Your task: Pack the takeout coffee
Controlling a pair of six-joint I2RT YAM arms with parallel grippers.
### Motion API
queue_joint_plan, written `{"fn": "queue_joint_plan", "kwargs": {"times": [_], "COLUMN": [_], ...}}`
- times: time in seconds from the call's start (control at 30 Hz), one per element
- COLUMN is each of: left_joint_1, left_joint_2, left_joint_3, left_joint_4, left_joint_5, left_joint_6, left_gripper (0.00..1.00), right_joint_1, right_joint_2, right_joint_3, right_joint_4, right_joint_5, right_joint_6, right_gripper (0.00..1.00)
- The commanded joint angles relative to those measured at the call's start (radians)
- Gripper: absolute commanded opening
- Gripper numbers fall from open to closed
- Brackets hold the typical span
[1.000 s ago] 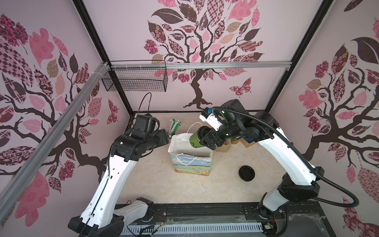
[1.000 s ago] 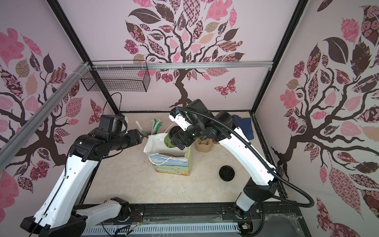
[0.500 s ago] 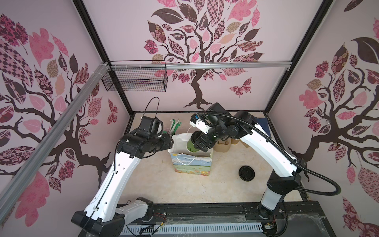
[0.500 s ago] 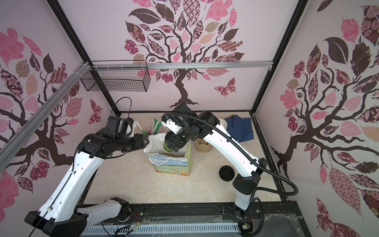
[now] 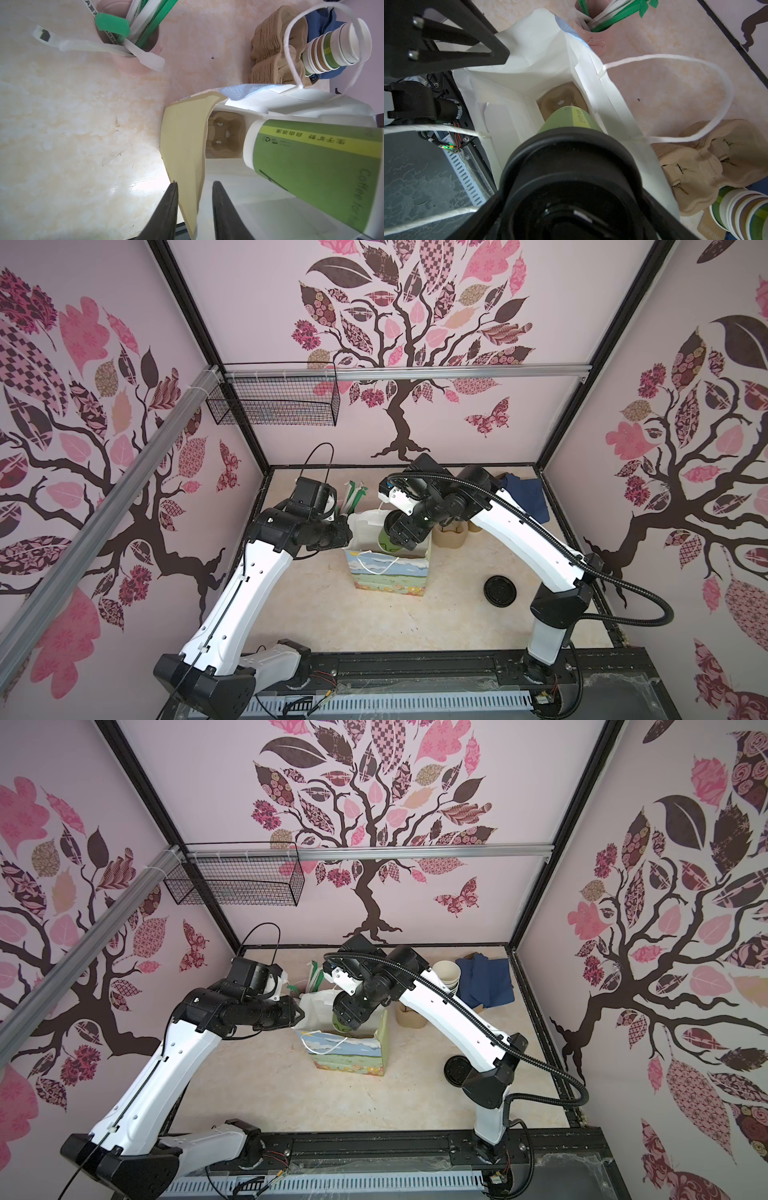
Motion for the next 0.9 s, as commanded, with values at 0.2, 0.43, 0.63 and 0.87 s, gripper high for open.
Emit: {"fn": "queue_joint_plan", "kwargs": {"times": [0.2,0.43,0.63,0.87], "left_joint_1": [0.003,-0.010,-0.057,-0.103], "left_joint_2": [0.003,-0.041,-0.073,-0.131], "left_joint_3": [-0.033,-0.038,-0.033,-0.094], "left_joint_4": [0.019,0.012,-0.028,-0.031], "left_joint_5": [0.056,0.104,0.133,0.161], "left_joint_6": [0.045,0.049,0.055,0.049], "left_gripper": [0.01,0.00,0.00,0.00], "right_joint_1": [0.006,0.036,0.076,0.114], "right_joint_2": [0.016,-0.033,-0.078,-0.137], "right_joint_3": [-0.004,-0.059,-0.091,-0.166], "right_joint_4": [-0.028,-0.057,-0.102,-0.143], "right_joint_5": [0.029,0.059,0.108,0.118], "right_joint_6": [-0.005,0.009,0.020,0.032], "right_gripper": [0.80,0.80,0.80,0.80]}}
